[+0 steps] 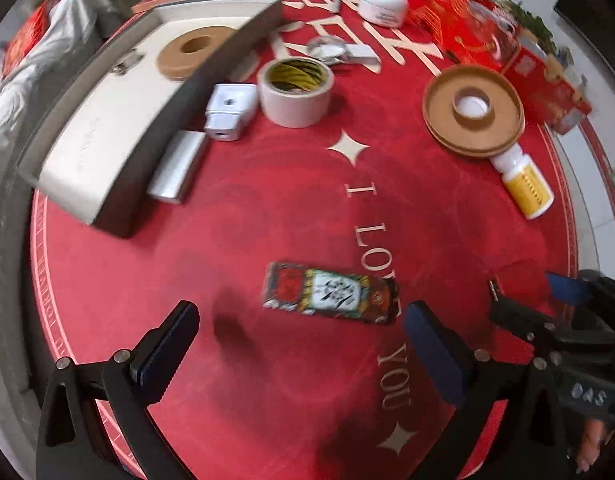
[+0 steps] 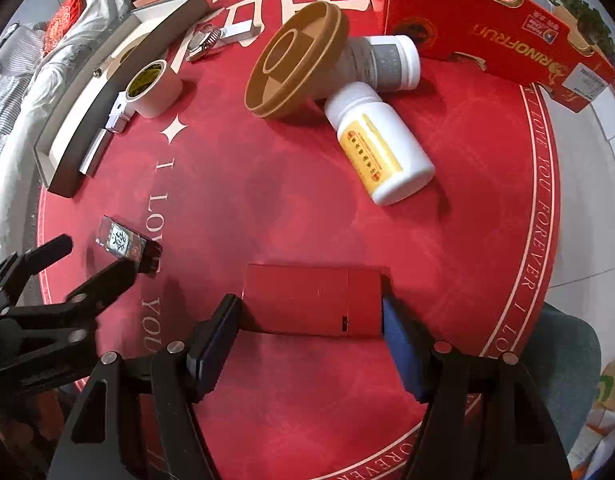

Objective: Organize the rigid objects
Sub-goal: 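Lower the left tool over the printed snack packet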

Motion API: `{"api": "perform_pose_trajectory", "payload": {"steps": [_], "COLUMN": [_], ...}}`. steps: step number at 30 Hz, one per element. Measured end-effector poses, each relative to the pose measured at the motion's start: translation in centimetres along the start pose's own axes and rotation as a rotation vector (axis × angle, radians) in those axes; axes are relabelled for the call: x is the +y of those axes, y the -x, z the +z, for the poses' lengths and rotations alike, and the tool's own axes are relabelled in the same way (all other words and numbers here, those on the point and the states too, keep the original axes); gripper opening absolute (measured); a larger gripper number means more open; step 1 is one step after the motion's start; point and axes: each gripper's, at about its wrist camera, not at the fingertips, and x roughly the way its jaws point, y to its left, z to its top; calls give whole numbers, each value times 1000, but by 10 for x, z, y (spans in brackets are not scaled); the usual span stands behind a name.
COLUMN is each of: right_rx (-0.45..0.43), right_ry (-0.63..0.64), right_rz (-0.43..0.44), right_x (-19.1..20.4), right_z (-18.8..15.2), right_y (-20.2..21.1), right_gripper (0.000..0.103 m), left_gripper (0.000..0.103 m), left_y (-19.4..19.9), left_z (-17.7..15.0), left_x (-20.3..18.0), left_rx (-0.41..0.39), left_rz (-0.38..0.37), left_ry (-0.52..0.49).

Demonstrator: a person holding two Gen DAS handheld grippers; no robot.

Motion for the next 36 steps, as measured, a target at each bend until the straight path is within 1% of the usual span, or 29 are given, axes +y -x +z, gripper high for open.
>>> {"api": "perform_pose_trajectory", "payload": {"steps": [3,4,5,7,8,12,13,14,15,16,20,22,23,24,31,34,36], "right_rx": [-14,-17,-14,-16,-17,-16,-12,0,14,25,21,19,19,20,12,15,15], "right_ry": [13,21,27,55,63,72,74,66,49,32,35,36,36,34,15,23,24], "right_rz": [-13,-17,-22,-60,-73,-88,-96,-106,-114,-110,-112,-114,-115,-115,-99,-111,-115], "right_x": [-5,-4,-2,3,12,15,14,15,23,20,22,23,31,31,23,23,25], "right_z": [-5,-6,-7,-10,-5,-7,-8,-7,-10,-11,-12,-13,-5,-5,-5,-3,-3], "right_y": [2,2,1,1,-1,-1,-1,-5,-15,-16,-12,-11,-24,-23,-25,-27,-28], "right_gripper": [74,79,81,81,82,85,90,100,103,103,103,103,103,103,103,103,103], "left_gripper": [103,103,103,103,103,103,103,103,103,103,103,103,103,103,103,103,103], "left_y": [-12,-11,-12,-12,-12,-11,-11,-10,-7,-7,-3,-3,-2,-1,-4,-5,-7], "left_z": [1,-1,-1,1,1,-6,-8,-10,-15,-17,-22,-23,-25,-24,-17,-15,-12], "left_x": [-3,-2,-4,-5,-4,-6,-6,-5,-1,-1,1,2,2,3,6,10,11], "left_rx": [24,11,5,-5,-16,-85,-99,-114,-123,-126,-145,-140,-137,-128,-18,3,35], "left_rz": [16,17,18,15,10,7,7,8,6,7,15,11,10,12,39,39,36], "left_ry": [-24,-28,-41,-49,-52,-59,-58,-57,-57,-54,-32,-42,-43,-42,36,40,35]}}
